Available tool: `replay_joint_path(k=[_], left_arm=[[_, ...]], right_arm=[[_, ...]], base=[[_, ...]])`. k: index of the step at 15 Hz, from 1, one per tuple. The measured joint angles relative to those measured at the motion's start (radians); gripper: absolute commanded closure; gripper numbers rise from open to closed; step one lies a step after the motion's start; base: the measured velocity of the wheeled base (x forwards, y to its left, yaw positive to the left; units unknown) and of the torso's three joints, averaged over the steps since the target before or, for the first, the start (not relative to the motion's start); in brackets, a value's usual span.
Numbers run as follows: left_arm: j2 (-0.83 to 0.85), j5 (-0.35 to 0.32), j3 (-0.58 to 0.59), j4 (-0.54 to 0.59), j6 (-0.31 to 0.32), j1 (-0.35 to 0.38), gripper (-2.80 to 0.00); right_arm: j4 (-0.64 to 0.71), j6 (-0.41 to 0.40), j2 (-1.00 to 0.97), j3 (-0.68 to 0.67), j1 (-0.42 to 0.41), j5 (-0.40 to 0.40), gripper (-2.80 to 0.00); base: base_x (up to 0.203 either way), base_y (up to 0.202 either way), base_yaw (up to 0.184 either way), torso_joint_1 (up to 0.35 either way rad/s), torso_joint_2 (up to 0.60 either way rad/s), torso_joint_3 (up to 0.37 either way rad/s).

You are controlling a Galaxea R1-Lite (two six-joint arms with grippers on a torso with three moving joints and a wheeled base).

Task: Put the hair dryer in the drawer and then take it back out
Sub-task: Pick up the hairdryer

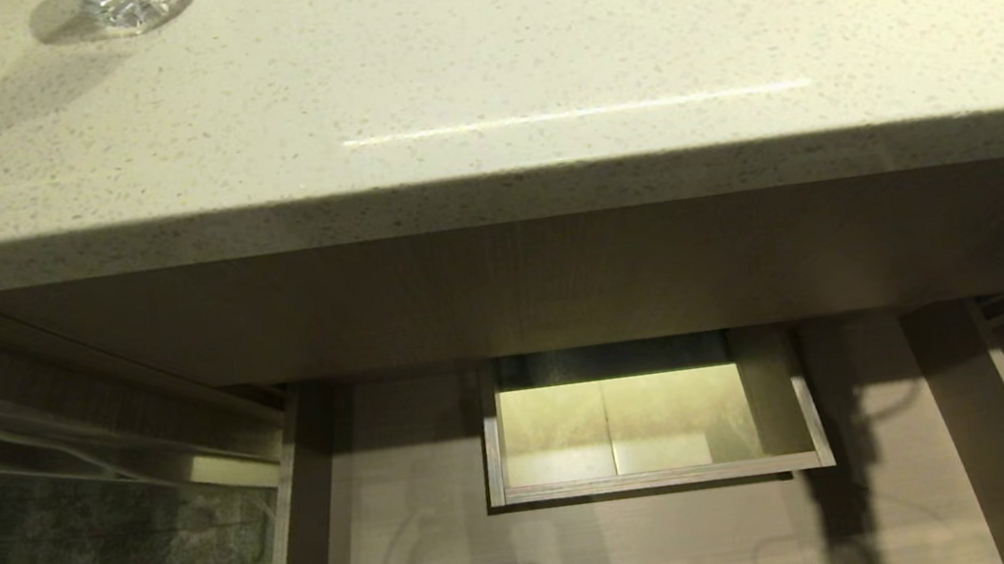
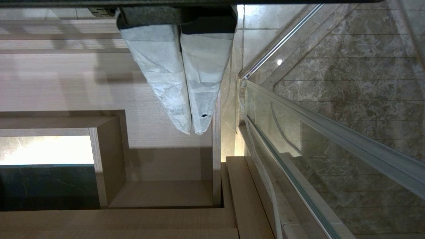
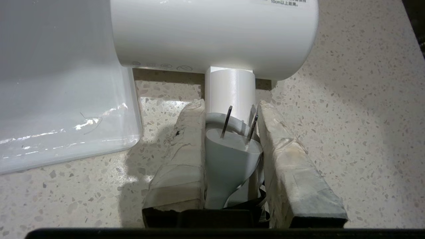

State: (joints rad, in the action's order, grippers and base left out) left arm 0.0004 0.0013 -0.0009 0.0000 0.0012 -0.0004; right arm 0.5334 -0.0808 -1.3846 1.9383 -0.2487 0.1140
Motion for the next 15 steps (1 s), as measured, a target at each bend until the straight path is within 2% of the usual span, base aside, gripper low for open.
replay_joint_path(k=[3,9,10,15], left_arm=[[0.000,0.000,0.000,0.000,0.000,0.000,0.00],[0.000,0.000,0.000,0.000,0.000,0.000,0.00],[0.000,0.000,0.000,0.000,0.000,0.000,0.00],[0.000,0.000,0.000,0.000,0.000,0.000,0.00]], right_arm=[[-0.001,-0.033,0.029,-0.001,0.001,-0.001,0.00],[0.036,-0.036,0.058,-0.051,0.000,0.012,0.00],[0.035,-0.036,0.062,-0.065,0.000,0.013,-2.80],[0.074,-0.033,0.075,-0.101,0.000,0.008,-2.80]], base=[[0.000,0.000,0.000,0.000,0.00,0.000],[0.000,0.000,0.000,0.000,0.00,0.000],[0.000,0.000,0.000,0.000,0.00,0.000],[0.000,0.000,0.000,0.000,0.00,0.000]])
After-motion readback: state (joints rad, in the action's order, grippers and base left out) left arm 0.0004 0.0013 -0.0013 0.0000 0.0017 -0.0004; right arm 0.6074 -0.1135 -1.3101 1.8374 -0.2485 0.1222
